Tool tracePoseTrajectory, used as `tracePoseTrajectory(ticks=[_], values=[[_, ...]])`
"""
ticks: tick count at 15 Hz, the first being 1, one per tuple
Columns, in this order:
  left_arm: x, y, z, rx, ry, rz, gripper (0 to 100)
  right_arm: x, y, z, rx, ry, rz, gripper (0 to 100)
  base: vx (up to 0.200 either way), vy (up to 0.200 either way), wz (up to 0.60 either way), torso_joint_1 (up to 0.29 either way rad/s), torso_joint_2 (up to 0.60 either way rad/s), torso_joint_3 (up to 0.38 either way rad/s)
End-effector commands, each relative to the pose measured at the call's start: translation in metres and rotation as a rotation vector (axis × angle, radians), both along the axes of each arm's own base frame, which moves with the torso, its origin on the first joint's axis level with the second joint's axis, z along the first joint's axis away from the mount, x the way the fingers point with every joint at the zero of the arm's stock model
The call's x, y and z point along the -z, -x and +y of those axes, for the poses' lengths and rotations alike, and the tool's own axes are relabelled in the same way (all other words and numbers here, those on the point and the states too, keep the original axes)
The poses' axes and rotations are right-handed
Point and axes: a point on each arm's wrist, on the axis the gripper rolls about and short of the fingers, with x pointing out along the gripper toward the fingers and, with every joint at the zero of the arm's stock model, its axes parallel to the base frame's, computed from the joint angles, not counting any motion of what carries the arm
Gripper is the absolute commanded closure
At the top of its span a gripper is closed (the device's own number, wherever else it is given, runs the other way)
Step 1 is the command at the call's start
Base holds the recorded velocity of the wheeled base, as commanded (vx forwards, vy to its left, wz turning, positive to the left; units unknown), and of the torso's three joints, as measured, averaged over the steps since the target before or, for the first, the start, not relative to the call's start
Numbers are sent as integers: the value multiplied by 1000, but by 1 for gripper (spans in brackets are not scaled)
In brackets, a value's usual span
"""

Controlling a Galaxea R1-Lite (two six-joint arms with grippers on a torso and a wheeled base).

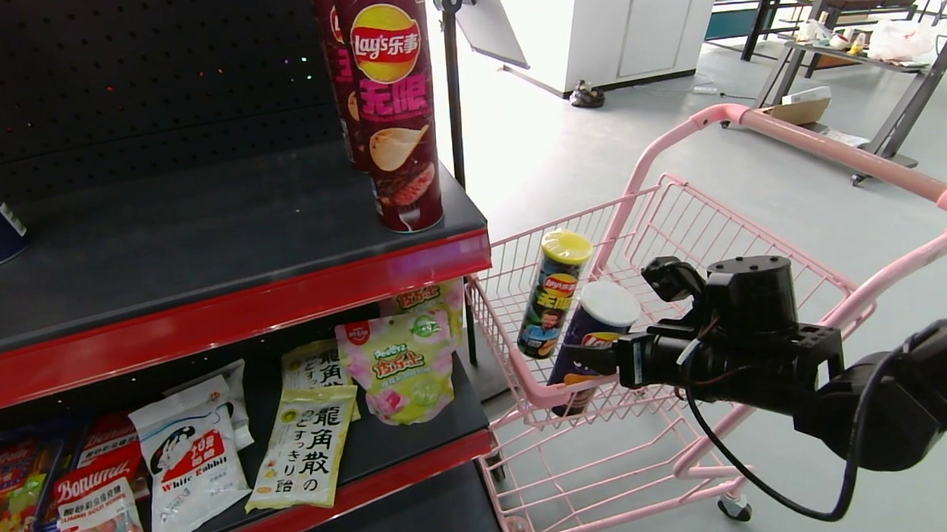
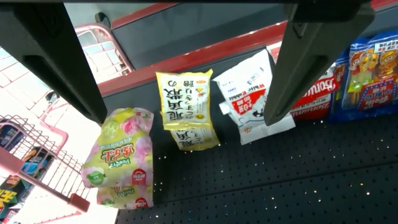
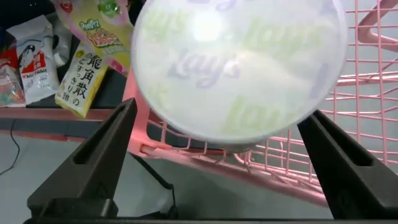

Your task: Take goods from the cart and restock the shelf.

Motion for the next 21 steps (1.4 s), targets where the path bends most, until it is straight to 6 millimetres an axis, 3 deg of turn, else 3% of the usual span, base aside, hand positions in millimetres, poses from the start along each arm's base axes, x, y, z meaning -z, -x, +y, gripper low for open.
tracePoseTrajectory(ticks=[1,7,20,21], values=[[0,0,0,0,0,1,0,12,-6,3,2,10,19,0,0,0,0,0,0,0],[0,0,0,0,0,1,0,31,-22,8,37,6,-25,0,0,0,0,0,0,0],[0,0,0,0,0,-1,0,28,-30,13,39,-2,-50,0,0,0,0,0,0,0],[0,0,0,0,0,1,0,26,-33,13,40,-12,-58,100,0,0,0,0,0,0]])
